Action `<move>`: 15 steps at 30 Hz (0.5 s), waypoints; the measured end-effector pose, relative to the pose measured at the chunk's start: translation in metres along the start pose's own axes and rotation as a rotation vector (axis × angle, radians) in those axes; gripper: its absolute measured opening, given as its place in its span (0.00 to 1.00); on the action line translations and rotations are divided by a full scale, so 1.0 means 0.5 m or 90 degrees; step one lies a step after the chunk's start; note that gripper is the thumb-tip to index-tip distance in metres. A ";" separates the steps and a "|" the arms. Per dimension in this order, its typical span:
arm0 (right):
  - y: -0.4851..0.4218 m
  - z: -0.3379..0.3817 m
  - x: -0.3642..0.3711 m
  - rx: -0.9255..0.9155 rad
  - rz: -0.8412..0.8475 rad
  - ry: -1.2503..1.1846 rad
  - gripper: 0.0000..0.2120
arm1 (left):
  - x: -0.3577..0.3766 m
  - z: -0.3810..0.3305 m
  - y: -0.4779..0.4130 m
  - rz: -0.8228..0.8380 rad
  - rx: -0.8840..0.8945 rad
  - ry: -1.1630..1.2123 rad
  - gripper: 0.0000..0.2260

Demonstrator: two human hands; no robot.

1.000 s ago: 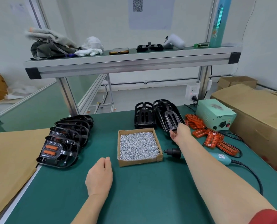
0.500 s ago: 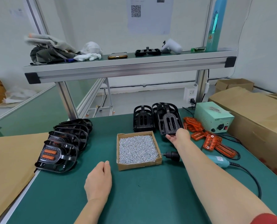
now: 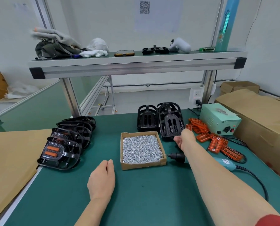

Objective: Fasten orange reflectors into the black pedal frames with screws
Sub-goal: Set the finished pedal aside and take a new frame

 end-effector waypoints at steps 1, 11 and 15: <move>0.000 0.002 0.003 -0.002 0.007 -0.002 0.21 | 0.000 0.000 0.000 0.001 0.000 0.003 0.19; 0.067 0.012 0.035 -0.059 0.155 -0.123 0.20 | -0.003 0.003 -0.002 0.006 0.018 0.034 0.20; 0.115 0.000 0.068 -0.088 0.229 -0.134 0.19 | -0.002 -0.007 0.000 0.020 0.039 0.095 0.20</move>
Point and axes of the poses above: each hand's wrist, its own y-axis away from the middle knuckle, its own x-axis out of the palm, z = x × y, the point moved 4 cm from there along -y, towards the middle knuckle, and after that the axes turned 3 degrees about x, right-handed, at the moved point
